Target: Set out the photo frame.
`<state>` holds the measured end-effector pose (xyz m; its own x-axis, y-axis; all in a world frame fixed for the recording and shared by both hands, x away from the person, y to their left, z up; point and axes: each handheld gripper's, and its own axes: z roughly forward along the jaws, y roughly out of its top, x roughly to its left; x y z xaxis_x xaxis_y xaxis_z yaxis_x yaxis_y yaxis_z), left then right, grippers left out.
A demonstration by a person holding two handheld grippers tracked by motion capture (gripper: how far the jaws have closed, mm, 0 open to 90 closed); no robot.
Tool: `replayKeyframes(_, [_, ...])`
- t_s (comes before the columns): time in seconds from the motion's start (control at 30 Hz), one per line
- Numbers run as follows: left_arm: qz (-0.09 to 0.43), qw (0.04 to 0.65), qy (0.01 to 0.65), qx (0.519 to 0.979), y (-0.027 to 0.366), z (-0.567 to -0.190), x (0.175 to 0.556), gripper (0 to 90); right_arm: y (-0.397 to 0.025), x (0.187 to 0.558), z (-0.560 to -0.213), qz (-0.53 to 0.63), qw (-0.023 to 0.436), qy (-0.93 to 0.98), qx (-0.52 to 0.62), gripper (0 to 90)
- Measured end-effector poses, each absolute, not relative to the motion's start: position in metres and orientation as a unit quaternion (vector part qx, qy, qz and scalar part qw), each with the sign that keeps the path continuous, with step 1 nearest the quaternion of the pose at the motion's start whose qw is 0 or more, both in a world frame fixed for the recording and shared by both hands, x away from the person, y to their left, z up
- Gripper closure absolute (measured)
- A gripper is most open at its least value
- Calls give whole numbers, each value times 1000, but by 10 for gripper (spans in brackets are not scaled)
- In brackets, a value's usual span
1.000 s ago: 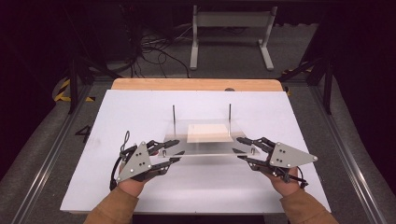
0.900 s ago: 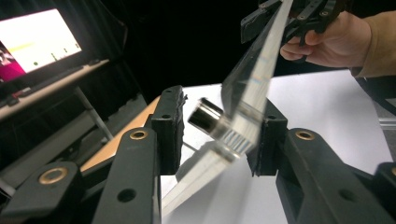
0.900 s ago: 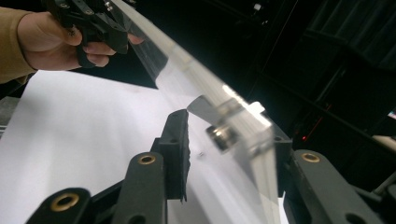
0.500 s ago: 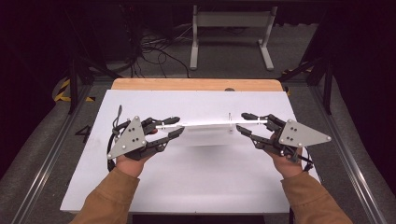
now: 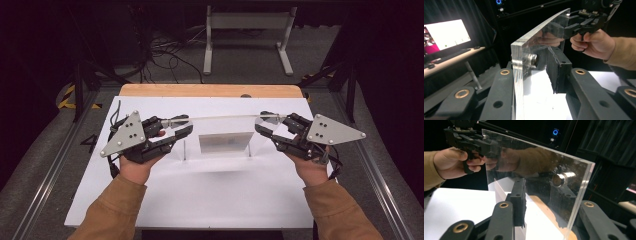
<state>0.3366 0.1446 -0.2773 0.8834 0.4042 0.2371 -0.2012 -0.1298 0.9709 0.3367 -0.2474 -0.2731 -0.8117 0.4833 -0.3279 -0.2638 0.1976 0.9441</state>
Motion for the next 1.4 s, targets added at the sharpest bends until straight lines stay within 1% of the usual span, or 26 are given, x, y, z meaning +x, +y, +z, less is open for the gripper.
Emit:
replayKeyframes(0.2, [206,663,71,716,148,-267,331,698,-245,323,-262,627,285,719,94,633])
replayKeyframes(0.3, [182,668,81,717,149,-264,331,695,-244,315,-255,622,276,725,110,636])
replayKeyframes(0.33, [172,670,89,717,148,-264,331,694,-244,312,-252,619,265,729,125,637])
replayKeyframes(0.4, [149,666,103,724,148,-261,332,694,-244,310,-251,618,253,731,140,635])
replayKeyframes(0.67, [124,661,126,729,147,-261,339,685,-243,315,-251,617,224,733,179,623])
replayKeyframes(0.9, [119,664,143,724,145,-261,351,660,-243,322,-252,620,222,725,201,613])
replayKeyframes(1.13, [135,663,165,718,143,-262,354,626,-244,330,-252,621,220,726,196,602])
replayKeyframes(1.17, [141,663,166,716,142,-263,355,613,-243,333,-251,613,233,730,190,582])
replayKeyframes(1.23, [159,658,170,716,140,-264,355,598,-243,335,-251,610,240,731,188,568])
replayKeyframes(1.27, [159,658,170,716,140,-264,355,592,-243,335,-251,610,240,731,188,568])
replayKeyframes(1.3, [173,654,172,717,140,-264,356,585,-242,337,-251,607,248,732,186,552])
replayKeyframes(1.4, [179,651,178,716,140,-266,358,561,-240,340,-253,603,259,731,185,536])
